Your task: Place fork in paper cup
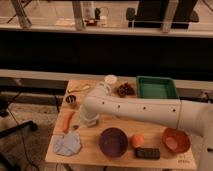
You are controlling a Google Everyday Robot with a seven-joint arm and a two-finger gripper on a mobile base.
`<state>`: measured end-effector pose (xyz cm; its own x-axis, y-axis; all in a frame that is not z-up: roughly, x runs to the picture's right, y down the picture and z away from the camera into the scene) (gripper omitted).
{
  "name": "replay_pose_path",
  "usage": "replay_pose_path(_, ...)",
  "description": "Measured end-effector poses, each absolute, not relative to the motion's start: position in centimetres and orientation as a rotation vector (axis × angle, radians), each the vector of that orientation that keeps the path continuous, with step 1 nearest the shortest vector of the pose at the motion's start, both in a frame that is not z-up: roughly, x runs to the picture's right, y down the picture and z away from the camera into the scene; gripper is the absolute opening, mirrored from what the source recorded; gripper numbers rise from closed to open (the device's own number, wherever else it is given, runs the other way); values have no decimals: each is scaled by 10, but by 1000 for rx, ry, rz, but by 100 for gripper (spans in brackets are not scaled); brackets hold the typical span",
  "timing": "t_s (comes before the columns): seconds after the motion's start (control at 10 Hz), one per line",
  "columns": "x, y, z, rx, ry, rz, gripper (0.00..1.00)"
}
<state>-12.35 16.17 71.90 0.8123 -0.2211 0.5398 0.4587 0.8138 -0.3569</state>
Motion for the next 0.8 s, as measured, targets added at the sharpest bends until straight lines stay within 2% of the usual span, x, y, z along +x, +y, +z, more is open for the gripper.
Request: replay_pose_path(0.8, -110, 117, 719, -462, -406, -427, 0)
